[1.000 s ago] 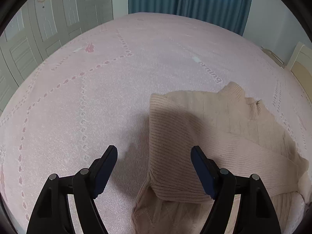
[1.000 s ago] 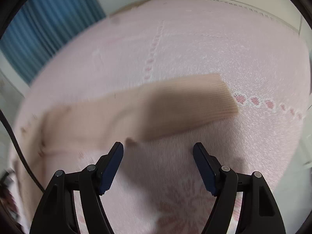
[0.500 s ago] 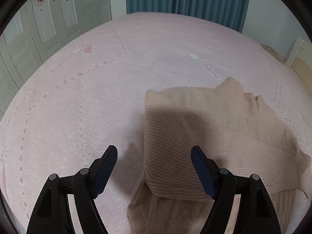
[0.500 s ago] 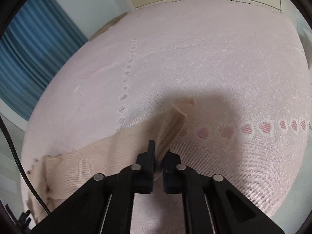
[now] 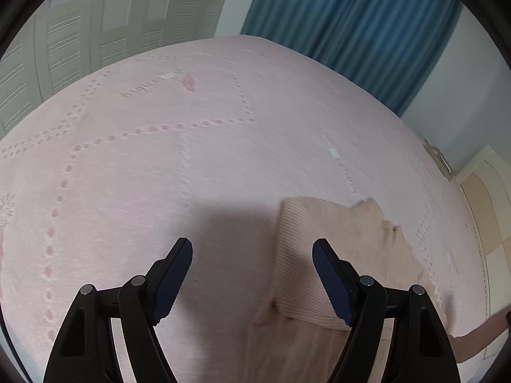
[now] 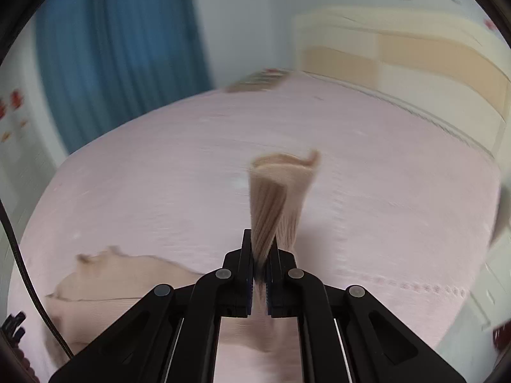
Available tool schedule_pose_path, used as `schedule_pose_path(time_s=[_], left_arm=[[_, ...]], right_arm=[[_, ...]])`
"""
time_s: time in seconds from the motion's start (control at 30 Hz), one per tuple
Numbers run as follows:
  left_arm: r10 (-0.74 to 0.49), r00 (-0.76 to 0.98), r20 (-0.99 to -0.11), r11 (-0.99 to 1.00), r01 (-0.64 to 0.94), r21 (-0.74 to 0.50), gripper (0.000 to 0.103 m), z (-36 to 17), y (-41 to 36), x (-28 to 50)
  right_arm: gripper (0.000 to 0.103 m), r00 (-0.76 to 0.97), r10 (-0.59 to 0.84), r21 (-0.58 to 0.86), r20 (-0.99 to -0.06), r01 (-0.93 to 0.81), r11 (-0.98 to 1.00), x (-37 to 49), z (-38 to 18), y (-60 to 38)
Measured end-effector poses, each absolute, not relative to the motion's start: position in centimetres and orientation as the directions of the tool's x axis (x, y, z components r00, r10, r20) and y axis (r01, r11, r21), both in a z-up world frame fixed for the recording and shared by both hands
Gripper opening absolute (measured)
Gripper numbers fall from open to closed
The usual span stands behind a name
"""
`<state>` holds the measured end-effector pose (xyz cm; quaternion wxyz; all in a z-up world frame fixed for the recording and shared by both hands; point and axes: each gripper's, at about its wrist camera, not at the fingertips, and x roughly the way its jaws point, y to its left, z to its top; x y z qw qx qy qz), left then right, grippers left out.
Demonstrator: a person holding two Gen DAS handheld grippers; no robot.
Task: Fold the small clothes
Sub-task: 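Grasp the other sleeve cuff with the right gripper, then lay the held sleeve across the sweater body with the right gripper and release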
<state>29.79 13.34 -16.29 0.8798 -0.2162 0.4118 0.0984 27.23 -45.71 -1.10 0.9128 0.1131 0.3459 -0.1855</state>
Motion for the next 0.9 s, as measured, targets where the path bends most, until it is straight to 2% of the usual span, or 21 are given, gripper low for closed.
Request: schedule_pose_path(time_s=[0.17, 0.33, 0.47, 0.67, 0.77, 0.83, 0.87, 0.9], left_arm=[[0.009, 0.668, -0.745, 0.87, -0.372, -0.323, 0.076, -15.2, 15.7, 29.3], [-0.006, 0.706, -0.708, 0.854, -0.364, -0.37, 0.076, -14.4, 17.7, 28.7], [-0.004, 0.72, -0.694, 0.836, -0.378, -0.398, 0.077, -14.4, 18.9, 28.5], [-0.104, 0.722, -0.684, 0.792, -0.355, -0.496, 0.077, -15.3, 20.1, 28.8], [-0.103, 0.723, -0.683, 0.801, -0.346, -0.488, 0.077, -15.4, 19.8, 28.9], [-0.101, 0.718, -0.688, 0.807, -0.346, -0.479, 0.077, -15.4, 19.5, 29.3], [-0.104, 0.715, -0.692, 0.809, -0.344, -0.477, 0.077, -15.5, 19.3, 29.4], [-0.108, 0.711, -0.695, 0.811, -0.342, -0.475, 0.077, -15.6, 19.2, 29.6]], right_arm=[[0.006, 0.737, -0.134, 0.09, -0.663, 0.256, 0.963, 30.8, 0.7, -34.5], [0.006, 0.735, -0.012, 0.086, -0.678, 0.096, 0.992, 34.1, -0.3, -24.1], [0.006, 0.706, 0.096, 0.104, -0.702, -0.032, 0.994, 36.1, -3.0, -17.0], [0.006, 0.589, 0.173, 0.15, -0.789, -0.089, 0.985, 38.6, -10.5, -11.6], [0.011, 0.529, 0.249, 0.226, -0.811, -0.108, 0.968, 39.1, -13.4, -11.4], [0.023, 0.461, 0.323, 0.277, -0.826, -0.167, 0.946, 38.4, -15.5, -11.5], [0.034, 0.426, 0.355, 0.295, -0.832, -0.201, 0.934, 38.4, -16.0, -11.0], [0.036, 0.418, 0.365, 0.294, -0.832, -0.225, 0.929, 38.0, -16.1, -11.1]])
